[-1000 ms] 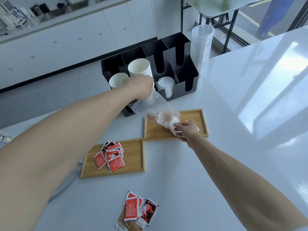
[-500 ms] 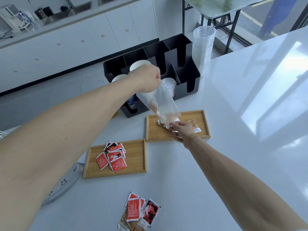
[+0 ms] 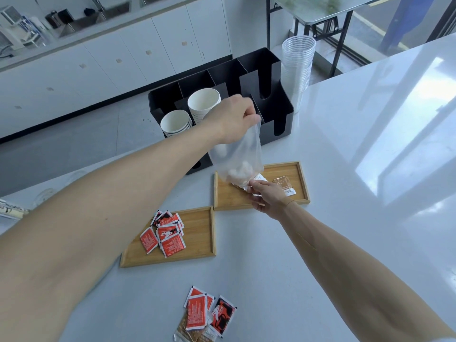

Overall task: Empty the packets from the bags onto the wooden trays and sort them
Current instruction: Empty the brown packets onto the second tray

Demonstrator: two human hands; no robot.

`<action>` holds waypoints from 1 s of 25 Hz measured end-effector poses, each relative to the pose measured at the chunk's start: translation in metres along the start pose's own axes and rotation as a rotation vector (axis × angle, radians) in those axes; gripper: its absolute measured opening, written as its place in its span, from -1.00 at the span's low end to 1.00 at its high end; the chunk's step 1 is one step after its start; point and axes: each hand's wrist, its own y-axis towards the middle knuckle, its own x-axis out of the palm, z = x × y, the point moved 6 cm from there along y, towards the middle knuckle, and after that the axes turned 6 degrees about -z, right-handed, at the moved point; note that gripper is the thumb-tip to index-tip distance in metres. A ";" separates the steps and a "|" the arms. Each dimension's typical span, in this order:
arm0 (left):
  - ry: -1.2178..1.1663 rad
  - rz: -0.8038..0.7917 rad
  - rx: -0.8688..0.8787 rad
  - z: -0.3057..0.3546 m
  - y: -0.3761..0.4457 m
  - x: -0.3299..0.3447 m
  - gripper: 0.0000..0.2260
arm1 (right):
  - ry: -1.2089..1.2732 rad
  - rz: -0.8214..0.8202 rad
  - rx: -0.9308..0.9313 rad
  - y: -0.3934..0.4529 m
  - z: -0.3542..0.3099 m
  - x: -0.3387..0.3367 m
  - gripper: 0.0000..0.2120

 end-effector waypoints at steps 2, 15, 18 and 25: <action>0.018 -0.001 -0.006 -0.003 0.001 0.006 -0.86 | 0.010 -0.011 0.003 0.000 0.002 -0.003 -0.85; 0.009 0.129 -0.022 -0.009 -0.012 -0.014 -0.81 | -0.022 0.134 -0.108 -0.017 -0.019 -0.024 -0.89; -0.040 0.166 -0.050 -0.013 -0.025 -0.023 -0.81 | -0.051 0.152 -0.142 -0.030 -0.029 -0.030 -0.90; -0.399 0.380 -0.388 -0.086 -0.126 -0.004 -0.86 | -0.088 0.166 -0.312 -0.089 -0.048 -0.015 -0.94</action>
